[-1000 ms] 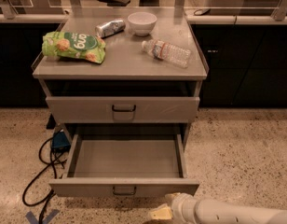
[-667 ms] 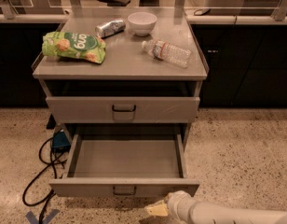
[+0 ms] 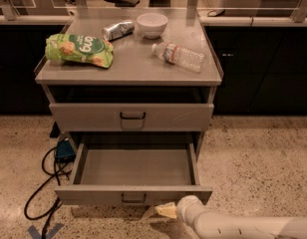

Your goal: Close middle drawer

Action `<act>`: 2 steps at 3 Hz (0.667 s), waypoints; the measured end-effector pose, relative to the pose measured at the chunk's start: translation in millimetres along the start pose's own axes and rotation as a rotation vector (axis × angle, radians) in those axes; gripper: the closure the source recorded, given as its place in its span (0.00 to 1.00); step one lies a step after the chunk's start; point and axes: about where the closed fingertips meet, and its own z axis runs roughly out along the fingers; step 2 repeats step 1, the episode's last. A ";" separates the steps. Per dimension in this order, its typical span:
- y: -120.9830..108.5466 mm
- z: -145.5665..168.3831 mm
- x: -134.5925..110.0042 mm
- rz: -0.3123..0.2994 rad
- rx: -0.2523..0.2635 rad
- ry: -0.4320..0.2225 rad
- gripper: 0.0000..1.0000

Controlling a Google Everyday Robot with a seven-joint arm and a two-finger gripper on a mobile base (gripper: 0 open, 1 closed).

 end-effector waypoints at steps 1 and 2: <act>0.0 0.0 0.0 0.000 0.000 0.000 0.00; 0.0 0.0 0.0 0.000 0.000 0.000 0.00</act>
Offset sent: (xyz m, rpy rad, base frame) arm 0.0000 0.0000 0.0000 0.0000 0.0000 0.0000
